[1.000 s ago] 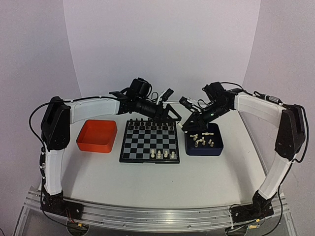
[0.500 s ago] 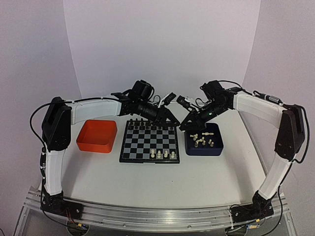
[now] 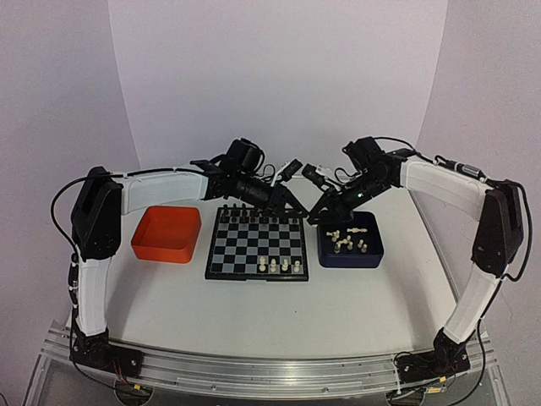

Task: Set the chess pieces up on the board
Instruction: Place the chess piece on the chessboard.

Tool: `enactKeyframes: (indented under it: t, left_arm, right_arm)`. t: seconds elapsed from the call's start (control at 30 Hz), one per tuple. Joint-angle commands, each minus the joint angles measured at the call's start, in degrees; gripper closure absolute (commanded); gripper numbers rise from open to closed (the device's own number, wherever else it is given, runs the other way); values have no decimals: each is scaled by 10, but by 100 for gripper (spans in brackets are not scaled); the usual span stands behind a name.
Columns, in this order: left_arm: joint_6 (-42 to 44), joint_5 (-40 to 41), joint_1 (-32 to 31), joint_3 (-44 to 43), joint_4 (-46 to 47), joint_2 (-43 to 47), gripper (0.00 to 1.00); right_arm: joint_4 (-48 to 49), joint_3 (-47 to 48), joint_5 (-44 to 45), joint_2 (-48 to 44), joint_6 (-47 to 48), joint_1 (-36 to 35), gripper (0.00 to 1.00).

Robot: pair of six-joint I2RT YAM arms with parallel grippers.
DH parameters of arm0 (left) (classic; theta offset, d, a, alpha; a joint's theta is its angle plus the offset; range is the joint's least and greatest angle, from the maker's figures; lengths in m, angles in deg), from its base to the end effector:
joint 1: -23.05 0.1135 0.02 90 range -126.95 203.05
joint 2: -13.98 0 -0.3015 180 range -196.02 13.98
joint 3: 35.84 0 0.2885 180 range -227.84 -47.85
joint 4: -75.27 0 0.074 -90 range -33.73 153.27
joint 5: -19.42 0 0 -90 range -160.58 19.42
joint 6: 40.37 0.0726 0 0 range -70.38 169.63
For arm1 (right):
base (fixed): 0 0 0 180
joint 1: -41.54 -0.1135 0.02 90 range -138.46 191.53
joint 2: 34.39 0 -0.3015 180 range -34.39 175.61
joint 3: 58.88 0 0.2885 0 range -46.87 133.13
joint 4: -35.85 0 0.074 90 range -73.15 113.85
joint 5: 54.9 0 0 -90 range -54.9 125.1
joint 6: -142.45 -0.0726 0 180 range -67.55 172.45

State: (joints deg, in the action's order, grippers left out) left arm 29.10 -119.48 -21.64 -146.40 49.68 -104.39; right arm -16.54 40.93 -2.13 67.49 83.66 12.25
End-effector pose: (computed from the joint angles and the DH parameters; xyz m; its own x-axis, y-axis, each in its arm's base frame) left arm 0.3530 -0.4262 0.2726 -0.6855 0.3538 -0.6363 0.7145 0.1591 -0.6813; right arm 0.3684 0.2570 0.2909 -0.2462 -0.6112 -0.7522 -0.9632 0.2405 0.1199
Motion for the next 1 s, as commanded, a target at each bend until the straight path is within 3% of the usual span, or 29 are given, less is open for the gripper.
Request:
enactKeyframes:
  t: [0.0, 0.1, 0.27, 0.33, 0.5, 0.7, 0.77, 0.97]
  left_arm:
    - [10, 68, 1, 62, 82, 73, 100]
    - [2, 134, 1, 118, 148, 112, 100]
    - [-25, 207, 7, 231, 323, 193, 100]
    - [-28, 218, 8, 283, 403, 224, 100]
    - [-31, 239, 9, 376, 549, 276, 100]
    - [-17, 240, 9, 424, 632, 300, 100]
    - [-10, 250, 8, 430, 639, 304, 100]
    - [14, 277, 9, 427, 650, 303, 100]
  right_arm:
    - [66, 19, 25, -17, -93, -4, 37]
    - [197, -38, 21, -49, -180, -4, 17]
    - [453, -154, 75, -102, -381, -4, 14]
    - [492, -158, 83, -102, -467, -3, 13]
    - [562, -126, 13, -64, -672, -3, 18]
    - [756, -98, -92, 2, -874, -4, 22]
    - [797, -87, -106, 20, -908, -5, 26]
    - [803, -45, -155, 50, -938, -14, 31]
